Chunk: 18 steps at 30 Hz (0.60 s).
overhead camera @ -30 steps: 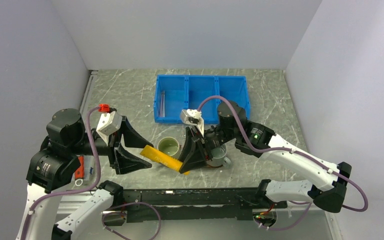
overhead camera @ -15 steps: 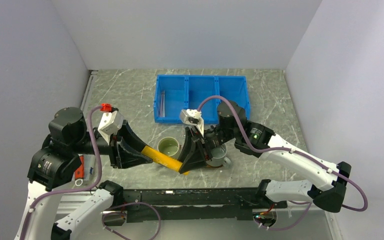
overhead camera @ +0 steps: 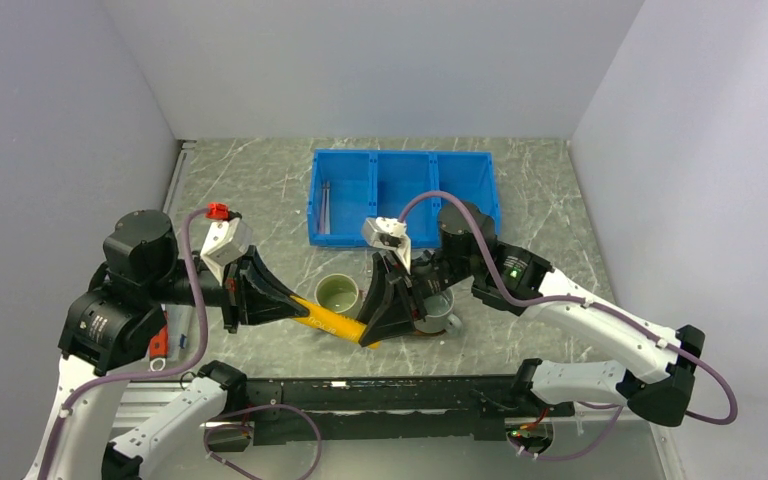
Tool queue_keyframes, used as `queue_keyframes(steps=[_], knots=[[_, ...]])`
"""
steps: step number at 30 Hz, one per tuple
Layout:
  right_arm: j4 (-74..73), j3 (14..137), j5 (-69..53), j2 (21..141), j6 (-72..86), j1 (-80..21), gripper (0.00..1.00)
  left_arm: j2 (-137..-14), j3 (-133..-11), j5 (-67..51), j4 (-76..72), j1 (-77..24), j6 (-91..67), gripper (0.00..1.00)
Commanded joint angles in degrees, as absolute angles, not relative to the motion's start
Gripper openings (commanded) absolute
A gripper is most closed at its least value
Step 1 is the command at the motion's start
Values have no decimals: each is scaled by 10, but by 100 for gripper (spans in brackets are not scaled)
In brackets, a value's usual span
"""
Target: Prepare toiletry sets of a toothbrush and toothpaste on the tray
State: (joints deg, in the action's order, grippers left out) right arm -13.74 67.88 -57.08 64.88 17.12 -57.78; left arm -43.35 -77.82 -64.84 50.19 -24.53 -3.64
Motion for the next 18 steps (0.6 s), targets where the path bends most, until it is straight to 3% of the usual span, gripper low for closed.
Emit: queue_keyframes(steps=[1, 3, 4, 11, 14, 18], knots=[[-110, 701, -558, 630, 163, -575, 3, -442, -797, -655, 490, -249, -23, 0], [-127, 704, -543, 629, 150, -575, 8, -447, -802, -644, 493, -249, -25, 0], [-136, 705, -531, 627, 145, -575, 17, -451, -804, -637, 495, -250, -26, 0], [-214, 710, -437, 596, 108, -560, 49, -481, -835, -572, 528, -250, -34, 0], [-265, 716, -354, 580, 91, -557, 56, -498, -856, -542, 555, -249, -33, 0], [-304, 721, -262, 564, 78, -556, 58, -517, -864, -516, 574, -250, -33, 0]])
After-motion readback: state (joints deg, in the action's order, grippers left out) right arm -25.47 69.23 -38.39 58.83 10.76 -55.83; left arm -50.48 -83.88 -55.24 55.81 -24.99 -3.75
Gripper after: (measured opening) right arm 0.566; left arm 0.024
